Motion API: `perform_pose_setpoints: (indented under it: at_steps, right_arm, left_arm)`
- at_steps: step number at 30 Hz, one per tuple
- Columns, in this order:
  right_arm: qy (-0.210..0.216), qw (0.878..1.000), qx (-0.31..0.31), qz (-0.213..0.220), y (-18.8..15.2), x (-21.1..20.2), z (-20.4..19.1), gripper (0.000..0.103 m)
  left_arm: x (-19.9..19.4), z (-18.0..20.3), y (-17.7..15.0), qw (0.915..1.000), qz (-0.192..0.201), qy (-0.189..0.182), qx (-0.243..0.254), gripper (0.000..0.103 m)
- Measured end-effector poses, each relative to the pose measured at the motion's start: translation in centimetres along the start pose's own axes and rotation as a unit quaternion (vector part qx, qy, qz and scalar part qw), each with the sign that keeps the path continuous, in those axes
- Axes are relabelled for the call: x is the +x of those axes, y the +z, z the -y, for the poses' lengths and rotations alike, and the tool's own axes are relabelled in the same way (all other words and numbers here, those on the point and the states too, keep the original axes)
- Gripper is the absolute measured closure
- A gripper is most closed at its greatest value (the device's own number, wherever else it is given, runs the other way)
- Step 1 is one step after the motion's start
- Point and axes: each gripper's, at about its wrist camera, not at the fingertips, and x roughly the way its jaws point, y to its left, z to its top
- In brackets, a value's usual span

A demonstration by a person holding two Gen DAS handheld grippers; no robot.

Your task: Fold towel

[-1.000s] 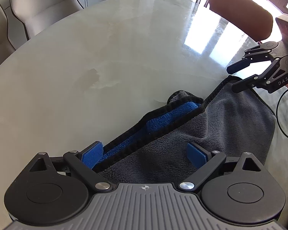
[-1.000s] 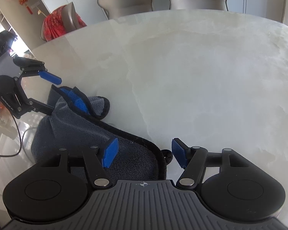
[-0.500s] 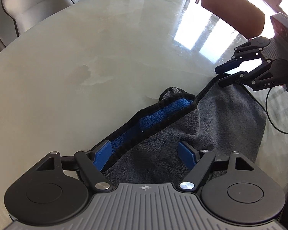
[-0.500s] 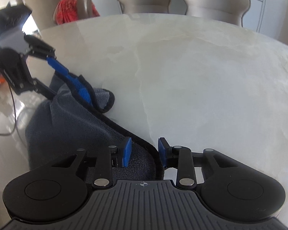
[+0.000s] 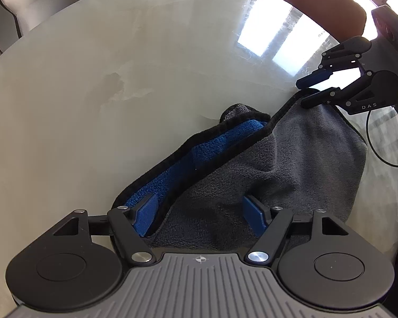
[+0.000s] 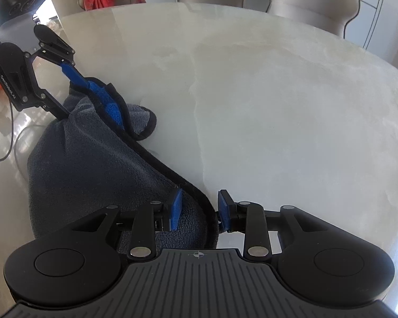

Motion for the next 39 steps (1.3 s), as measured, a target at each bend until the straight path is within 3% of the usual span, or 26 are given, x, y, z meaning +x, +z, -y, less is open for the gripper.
perform_pose_setpoints:
  at_steps: [2,4,6,9,12,14,15,16,18,23,32,34,39]
  right_arm:
    - [0.021,1.0,0.008,-0.008,0.1,-0.1,0.1,0.041]
    - [0.02,0.999,0.004,-0.034,0.3,0.3,-0.3,0.0]
    - [-0.016,0.998,-0.033,-0.05,0.0,1.1,-1.4,0.0]
    - [-0.028,0.998,-0.041,-0.033,-0.5,1.6,-1.8,0.0]
    - [-0.02,1.0,-0.016,-0.014,-0.7,1.6,-1.0,0.006]
    - [-0.003,1.0,-0.007,0.0,-0.7,1.2,-0.5,0.03]
    - [0.007,1.0,-0.001,0.005,-0.6,0.9,-0.3,0.05]
    - [0.013,1.0,0.007,0.005,-0.5,0.8,-0.1,0.057]
    - [0.022,1.0,0.015,0.004,-0.4,0.8,0.5,0.06]
    - [0.019,1.0,-0.006,0.01,-0.2,0.6,0.3,0.092]
    - [0.006,0.998,-0.061,0.011,0.2,1.0,-1.5,0.092]
    - [0.005,0.998,-0.07,0.009,0.2,0.8,-1.9,0.092]
    - [0.009,0.996,-0.087,0.012,-0.1,0.2,-3.3,0.093]
  left_arm:
    - [0.1,0.3,0.0,0.9999,-0.002,0.011,0.007,0.017]
    - [0.2,0.4,-0.1,0.9999,-0.002,0.014,0.01,0.017]
    - [-0.1,0.2,-0.2,0.9998,0.0,0.014,0.013,0.017]
    - [-0.5,-0.1,-0.4,0.9998,0.003,0.013,0.012,0.017]
    - [-0.7,0.1,-0.7,0.9997,0.009,0.014,0.017,0.019]
    - [-0.8,0.2,-0.7,0.9997,0.011,0.009,0.019,0.023]
    - [-0.8,0.3,-0.7,0.9997,0.011,0.005,0.019,0.027]
    - [-0.7,0.3,-0.7,0.9997,0.011,0.003,0.019,0.028]
    - [-0.8,0.3,-0.6,0.9997,0.011,0.003,0.021,0.03]
    - [-1.3,0.7,-0.6,0.9993,0.012,-0.001,0.035,0.056]
    - [-1.7,1.4,-0.7,0.9982,0.018,0.01,0.056,0.08]
    - [-1.7,1.5,-0.6,0.9978,0.019,0.019,0.061,0.095]
    - [-1.8,2.0,-0.7,0.997,0.021,0.032,0.067,0.095]
